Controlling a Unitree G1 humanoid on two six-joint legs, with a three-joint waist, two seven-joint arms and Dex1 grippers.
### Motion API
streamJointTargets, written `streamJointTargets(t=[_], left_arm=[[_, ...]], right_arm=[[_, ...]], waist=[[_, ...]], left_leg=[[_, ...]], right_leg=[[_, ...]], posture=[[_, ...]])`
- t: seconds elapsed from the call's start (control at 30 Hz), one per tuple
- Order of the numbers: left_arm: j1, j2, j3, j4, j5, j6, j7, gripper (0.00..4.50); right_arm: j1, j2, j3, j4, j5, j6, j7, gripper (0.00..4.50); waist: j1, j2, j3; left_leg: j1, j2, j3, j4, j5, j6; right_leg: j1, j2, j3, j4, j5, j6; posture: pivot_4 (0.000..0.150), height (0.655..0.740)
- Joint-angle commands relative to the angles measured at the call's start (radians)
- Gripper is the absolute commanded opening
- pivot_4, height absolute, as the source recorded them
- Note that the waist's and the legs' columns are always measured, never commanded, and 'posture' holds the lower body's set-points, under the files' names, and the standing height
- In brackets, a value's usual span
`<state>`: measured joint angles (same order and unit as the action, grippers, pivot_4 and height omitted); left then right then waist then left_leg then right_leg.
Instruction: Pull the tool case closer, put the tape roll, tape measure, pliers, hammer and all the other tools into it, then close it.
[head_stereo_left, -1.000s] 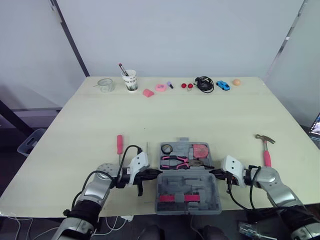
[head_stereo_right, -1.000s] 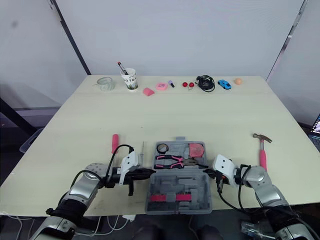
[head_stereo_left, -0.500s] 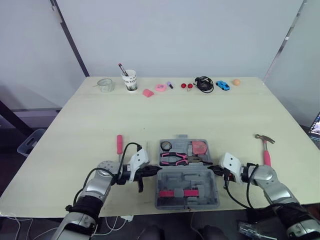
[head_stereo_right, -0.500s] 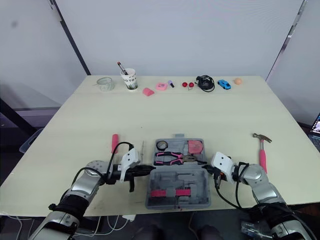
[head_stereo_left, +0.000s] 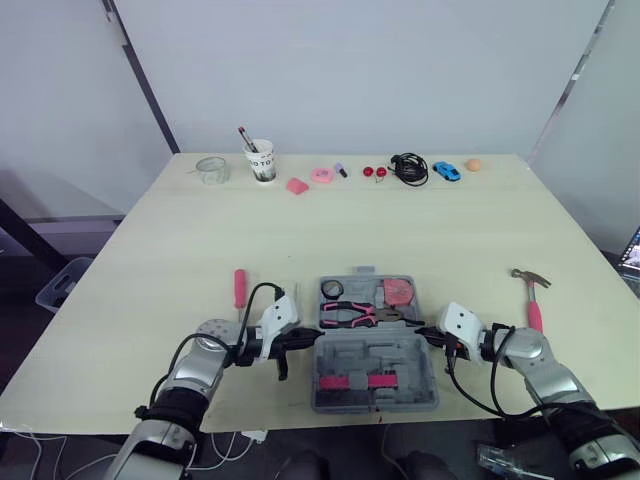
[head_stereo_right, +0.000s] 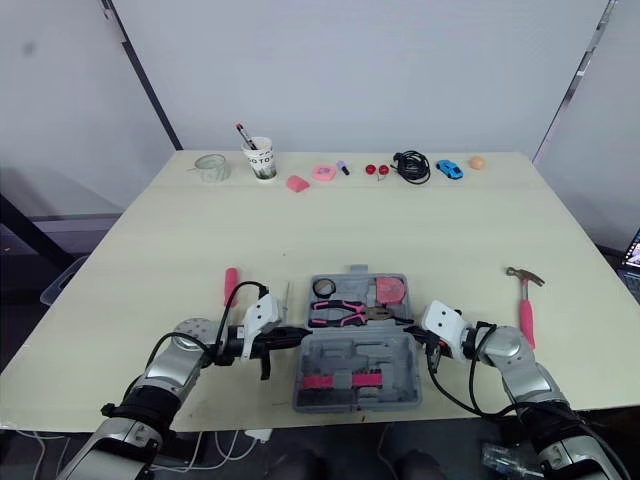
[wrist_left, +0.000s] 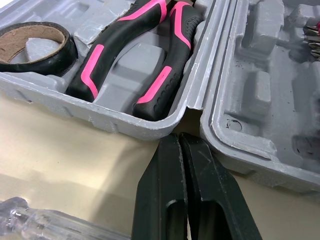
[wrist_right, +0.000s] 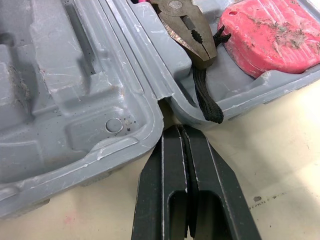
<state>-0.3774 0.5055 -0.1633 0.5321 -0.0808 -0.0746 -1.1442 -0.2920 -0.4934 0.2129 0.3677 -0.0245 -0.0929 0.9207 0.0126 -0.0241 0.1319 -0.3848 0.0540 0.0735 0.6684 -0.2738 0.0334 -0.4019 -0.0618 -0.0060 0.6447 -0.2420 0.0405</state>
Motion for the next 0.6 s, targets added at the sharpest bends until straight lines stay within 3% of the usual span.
streamJointTargets(t=[0.03, 0.6], left_arm=[[-0.026, -0.024, -0.009, 0.013, 0.012, -0.016, 0.024, 0.11], [-0.060, -0.026, -0.001, 0.083, 0.024, -0.055, 0.033, 0.11]], right_arm=[[-0.025, 0.021, 0.006, -0.022, 0.009, -0.028, -0.003, 0.00], [-0.039, 0.034, 0.006, -0.010, -0.004, -0.029, -0.013, 0.00]], waist=[[0.000, 0.000, 0.000], [-0.003, 0.000, 0.000]], left_leg=[[0.000, 0.000, 0.000, 0.000, 0.000, 0.000], [0.000, 0.000, 0.000, 0.000, 0.000, 0.000]], right_leg=[[0.000, 0.000, 0.000, 0.000, 0.000, 0.000], [0.000, 0.000, 0.000, 0.000, 0.000, 0.000]], posture=[[0.150, 0.7400], [0.150, 0.7400]])
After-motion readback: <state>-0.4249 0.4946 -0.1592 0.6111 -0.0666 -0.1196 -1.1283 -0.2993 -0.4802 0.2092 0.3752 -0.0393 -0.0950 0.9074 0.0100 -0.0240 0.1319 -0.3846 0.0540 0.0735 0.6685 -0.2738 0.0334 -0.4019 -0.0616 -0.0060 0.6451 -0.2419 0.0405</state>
